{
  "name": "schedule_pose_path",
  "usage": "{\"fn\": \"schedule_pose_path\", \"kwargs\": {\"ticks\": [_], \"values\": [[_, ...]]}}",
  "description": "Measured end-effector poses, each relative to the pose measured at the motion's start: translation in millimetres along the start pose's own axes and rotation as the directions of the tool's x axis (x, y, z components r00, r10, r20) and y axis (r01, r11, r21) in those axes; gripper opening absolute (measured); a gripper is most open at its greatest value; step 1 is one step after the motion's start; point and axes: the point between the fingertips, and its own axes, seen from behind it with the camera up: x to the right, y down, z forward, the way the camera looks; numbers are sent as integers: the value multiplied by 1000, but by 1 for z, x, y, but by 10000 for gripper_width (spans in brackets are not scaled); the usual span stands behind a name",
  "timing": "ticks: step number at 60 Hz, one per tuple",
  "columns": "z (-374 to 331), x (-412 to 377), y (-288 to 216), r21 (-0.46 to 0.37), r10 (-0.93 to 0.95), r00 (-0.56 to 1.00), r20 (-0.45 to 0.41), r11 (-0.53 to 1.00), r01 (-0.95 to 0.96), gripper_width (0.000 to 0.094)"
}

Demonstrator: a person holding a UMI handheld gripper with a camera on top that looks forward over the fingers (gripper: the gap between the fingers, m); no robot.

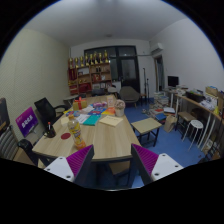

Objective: Pour water

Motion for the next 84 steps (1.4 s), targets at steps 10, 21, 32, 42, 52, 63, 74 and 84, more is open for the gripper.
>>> {"fn": "schedule_pose_path", "kwargs": {"ticks": [10, 21, 32, 42, 52, 63, 74, 84], "values": [[15, -14, 15, 22, -9, 1000, 25, 1000, 8, 829], [49, -47, 33, 28, -10, 998, 66, 1000, 8, 830], [128, -124, 50, 74, -24, 992, 127, 997, 14, 830], [223, -173, 60, 119, -48, 993, 106, 992, 35, 833], [303, -197, 59, 144, -70, 997, 36, 987, 64, 824], [348, -204, 60, 124, -55, 997, -62, 990, 62, 487], [349, -204, 61, 60, -11, 992, -122, 998, 18, 422], [341, -229, -19, 20, -261, 947, -190, 963, 269, 359]]}}
